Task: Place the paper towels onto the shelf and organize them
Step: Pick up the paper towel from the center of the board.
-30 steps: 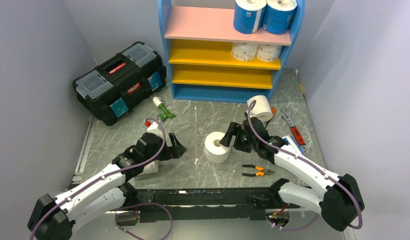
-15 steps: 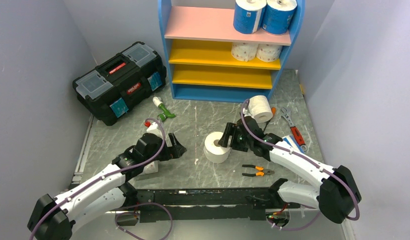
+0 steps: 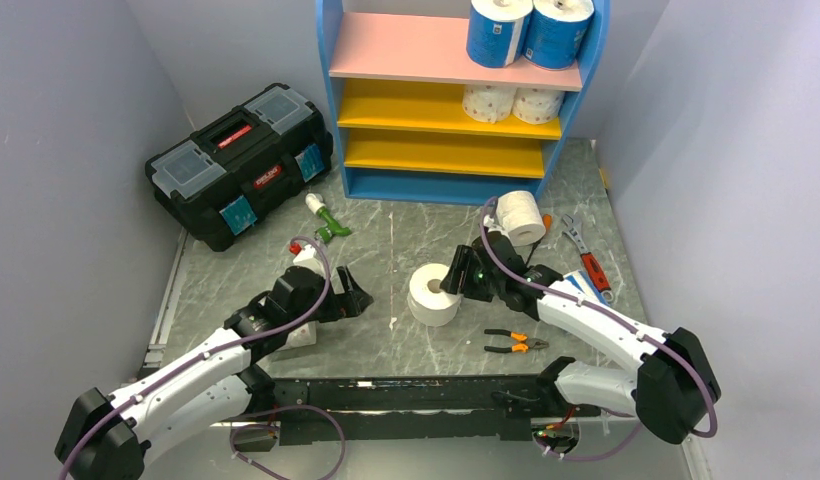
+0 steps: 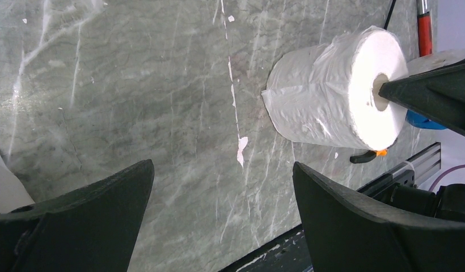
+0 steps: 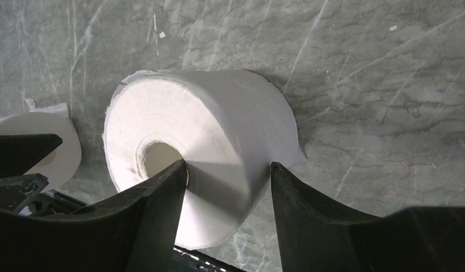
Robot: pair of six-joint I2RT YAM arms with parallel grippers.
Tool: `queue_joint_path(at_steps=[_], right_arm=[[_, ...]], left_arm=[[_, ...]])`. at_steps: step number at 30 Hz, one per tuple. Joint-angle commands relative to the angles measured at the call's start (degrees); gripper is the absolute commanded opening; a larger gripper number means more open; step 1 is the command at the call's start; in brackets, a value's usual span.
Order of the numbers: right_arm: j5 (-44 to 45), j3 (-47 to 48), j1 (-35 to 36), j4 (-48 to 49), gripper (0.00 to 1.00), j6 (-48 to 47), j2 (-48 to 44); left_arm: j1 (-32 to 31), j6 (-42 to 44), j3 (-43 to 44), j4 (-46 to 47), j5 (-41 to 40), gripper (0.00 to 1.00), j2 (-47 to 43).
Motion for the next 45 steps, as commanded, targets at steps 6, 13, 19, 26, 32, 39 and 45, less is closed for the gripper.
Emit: queue_joint_path(at_steps=[6, 13, 19, 26, 32, 39, 45], right_arm=[[2.3, 3.5, 1.1, -0.9, 0.44, -0.5, -0.1], [3.4, 5.6, 1.4, -3.5, 0.33, -1.0, -0.8], [9.5, 11.6, -0.5, -10.1, 0.31, -3.7, -3.8], [9.9, 16.7, -9.3, -13.7, 0.3, -1.1, -6.7], [7.7, 21.0, -20.3, -14.2, 0.26, 5.5, -6.5], [8.0, 26.2, -29.0, -12.2, 0.18, 12.9, -3.6], [9.4, 29.7, -32.1, -9.0, 0.18, 16.3, 1.1]], left_arm=[[0.0, -0.3, -0.8, 0.9, 0.6, 0.99, 0.1], [0.0, -0.3, -0.8, 1.0, 0.7, 0.99, 0.3], [0.0, 0.0, -0.8, 0.9, 0.7, 0.99, 0.0], [-0.1, -0.1, -1.1, 0.8, 0.8, 0.99, -0.9], [0.0, 0.3, -1.1, 0.8, 0.8, 0.99, -1.6], [0.0, 0.7, -1.6, 0.5, 0.8, 0.99, -3.1], [0.0, 1.4, -1.5, 0.3, 0.8, 0.99, -3.2]])
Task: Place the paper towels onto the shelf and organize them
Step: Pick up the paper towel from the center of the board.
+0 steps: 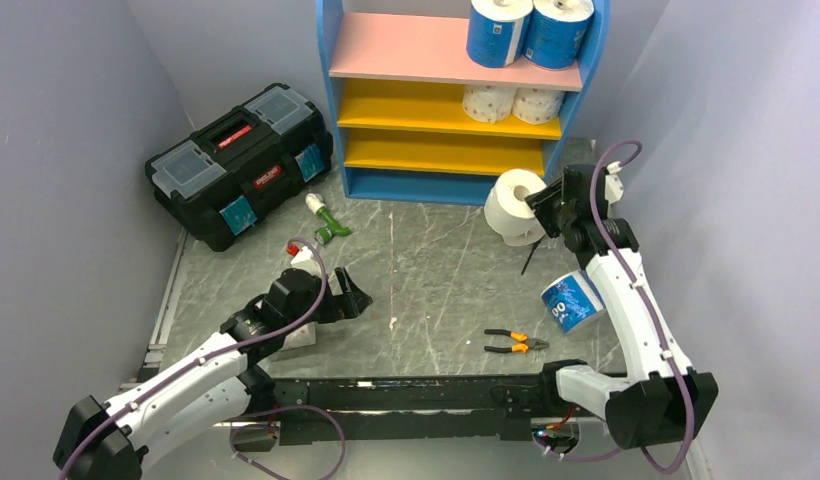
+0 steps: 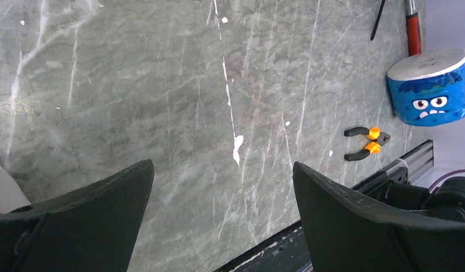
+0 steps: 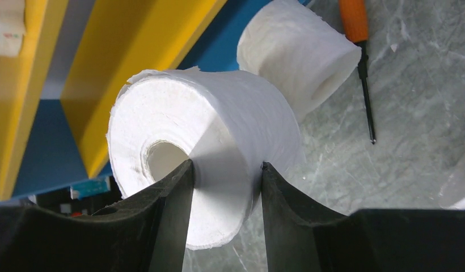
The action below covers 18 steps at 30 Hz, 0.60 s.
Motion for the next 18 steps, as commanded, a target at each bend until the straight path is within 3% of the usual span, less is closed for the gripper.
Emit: queue_joint_path(at_steps=[1, 18], right_arm=[[0.7, 5.9, -1.9, 7.0, 0.18, 5.1, 4.0], [3.8, 14.0, -4.3, 11.2, 0.16, 7.4, 15.2]], left_arm=[[-0.1, 1.3, -0.4, 0.4, 0.3, 0.99, -0.5], [0.0, 3.2, 1.6, -1.3, -1.5, 0.99, 0.7]])
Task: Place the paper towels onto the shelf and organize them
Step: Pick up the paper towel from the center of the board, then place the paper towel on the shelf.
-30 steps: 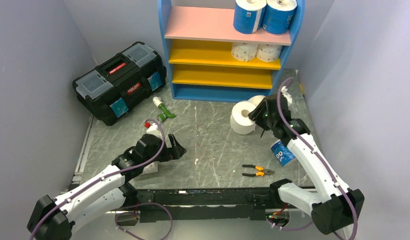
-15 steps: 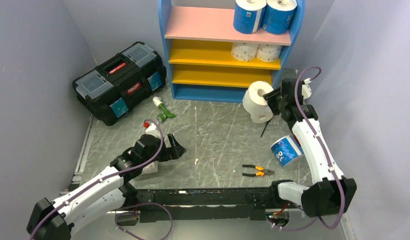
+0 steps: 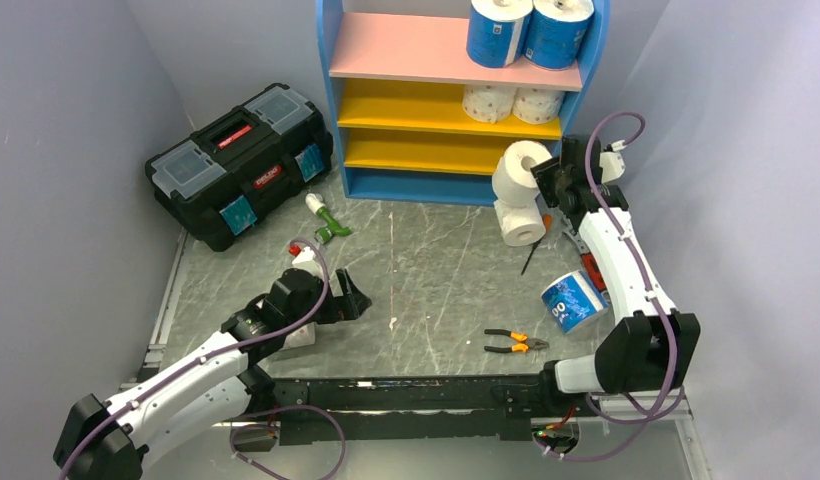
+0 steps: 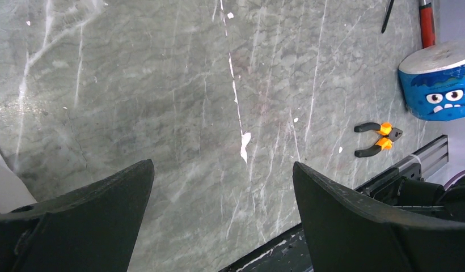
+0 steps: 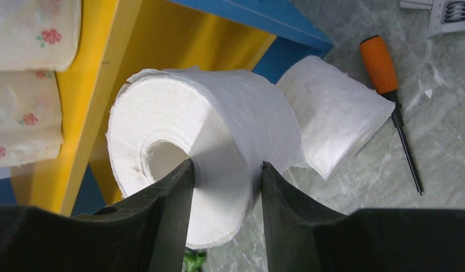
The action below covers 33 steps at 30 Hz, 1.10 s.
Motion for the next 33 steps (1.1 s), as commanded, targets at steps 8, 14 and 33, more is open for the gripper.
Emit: queue_joint_path(at_steps=[8, 14, 33], right_arm=[[1.0, 5.9, -1.2, 6.9, 0.17, 1.4, 3.4], [1.0, 5.3, -1.2, 7.9, 0.16, 2.0, 3.8], [0.7, 11.0, -1.2, 8.1, 0.18, 3.2, 8.4]], left_arm=[[0.0, 1.9, 2.1, -1.4, -2.1, 0.99, 0.4], [0.0, 2.0, 2.5, -1.5, -2.0, 0.99, 0.8], [0.0, 1.4, 1.9, -1.4, -2.0, 0.99, 0.3]])
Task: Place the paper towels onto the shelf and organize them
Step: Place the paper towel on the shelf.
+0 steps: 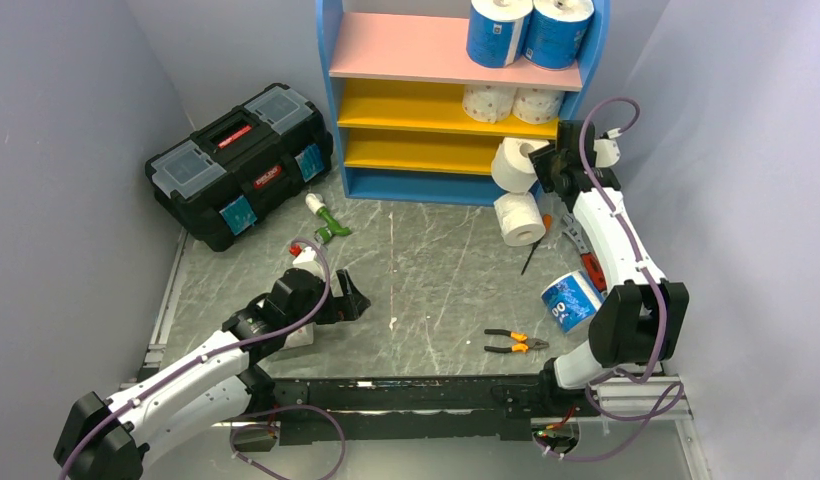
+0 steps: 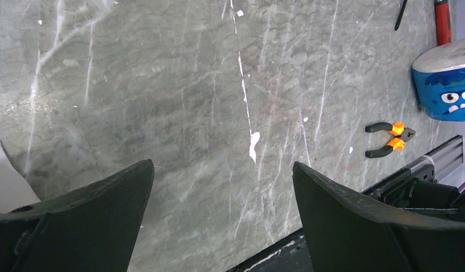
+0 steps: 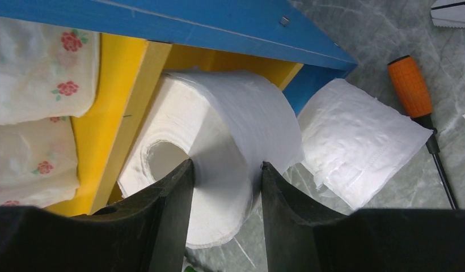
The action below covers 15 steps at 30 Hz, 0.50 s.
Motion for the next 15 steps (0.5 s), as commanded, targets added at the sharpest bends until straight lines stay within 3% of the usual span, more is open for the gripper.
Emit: queue_joint_path(at_steps=[1, 15], right_arm=[[0.2, 5.0, -0.3, 5.1, 0.18, 1.7, -0.1], [-2.8, 4.8, -0.3, 6.7, 0.46, 1.3, 1.3]], left_arm=[[0.0, 0.3, 1.7, -0.6, -1.2, 1.0, -0.4], [0.0, 0.4, 1.7, -0.4, -1.0, 1.0, 0.4]])
